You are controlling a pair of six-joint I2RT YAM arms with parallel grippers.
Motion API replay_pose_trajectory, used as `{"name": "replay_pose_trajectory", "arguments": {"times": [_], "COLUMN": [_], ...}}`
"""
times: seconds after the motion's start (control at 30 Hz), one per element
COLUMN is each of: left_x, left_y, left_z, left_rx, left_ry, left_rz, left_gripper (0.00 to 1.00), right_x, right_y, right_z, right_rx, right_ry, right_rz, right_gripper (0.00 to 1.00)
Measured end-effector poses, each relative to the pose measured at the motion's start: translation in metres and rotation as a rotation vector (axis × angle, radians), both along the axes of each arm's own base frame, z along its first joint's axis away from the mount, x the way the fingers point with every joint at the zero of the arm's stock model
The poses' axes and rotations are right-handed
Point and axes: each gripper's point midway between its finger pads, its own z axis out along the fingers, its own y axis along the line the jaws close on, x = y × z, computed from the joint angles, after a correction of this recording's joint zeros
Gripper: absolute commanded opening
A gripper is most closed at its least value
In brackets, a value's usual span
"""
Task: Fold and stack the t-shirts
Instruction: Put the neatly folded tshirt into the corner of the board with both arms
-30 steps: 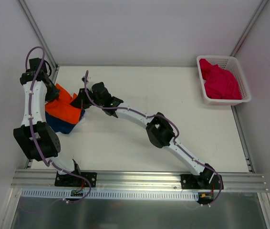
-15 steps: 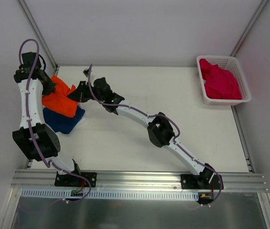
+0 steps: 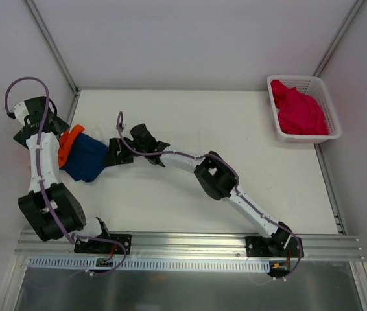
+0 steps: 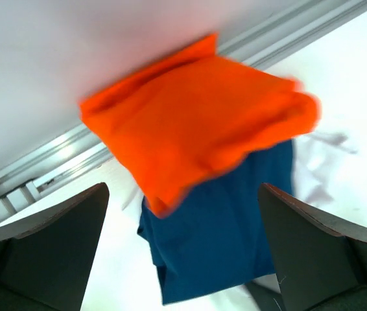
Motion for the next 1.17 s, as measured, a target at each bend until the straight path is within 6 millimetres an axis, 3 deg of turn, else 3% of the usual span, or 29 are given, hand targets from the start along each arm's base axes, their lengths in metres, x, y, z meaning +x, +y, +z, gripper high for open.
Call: {"name": "replay_pose_trajectory", "arguments": {"times": [0.13, 0.27, 0.4, 0.5, 0.6, 0.7, 0.8, 0.9, 1.03, 1.17], "left_x": [-0.010, -0.035, -0.052, -0.052, -0.045, -0.037, -0.036, -0.034, -0.036, -0.052], "left_y": [-0.015, -0.041, -0.058, -0.063, -0.065, -0.072, -0.086, -0.115, -0.169, -0.228], "left_z": [0.065, 0.128, 0.158, 0.158, 0.144, 0.128, 0.119, 0.120, 0.118, 0.099], "left_rx": [0.058, 0.101, 0.126, 0.113, 0.073, 0.019, -0.026, -0.084, -0.146, -0.212], "left_ry": [-0.197, -0.401, -0.504, -0.505, -0.464, -0.430, -0.428, -0.461, -0.488, -0.484], "left_rz": [-0.034, -0.104, -0.154, -0.176, -0.198, -0.236, -0.292, -0.410, -0.600, -0.787], "left_gripper": [0.99, 0.99, 0.99, 0.99, 0.99, 0.99, 0.99, 0.99, 0.99, 0.99], "right_x": [-0.023, -0.034, -0.040, -0.040, -0.040, -0.040, -0.035, -0.016, 0.001, -0.015], "right_y": [-0.026, -0.038, -0.046, -0.045, -0.045, -0.055, -0.081, -0.114, -0.180, -0.267], "right_z": [-0.002, 0.016, 0.046, 0.065, 0.071, 0.059, 0.042, 0.047, 0.089, 0.130], "right_rx": [-0.084, -0.093, -0.064, -0.030, -0.018, -0.062, -0.205, -0.370, -0.550, -0.702], "right_ry": [0.009, -0.020, -0.060, -0.090, -0.105, -0.130, -0.178, -0.290, -0.462, -0.639], "right_rz": [0.027, 0.047, 0.053, 0.054, 0.054, 0.036, -0.024, -0.126, -0.304, -0.489], "right_gripper": [0.99, 0.99, 1.00, 1.00, 0.99, 0.99, 1.00, 1.00, 1.00, 1.00]}}
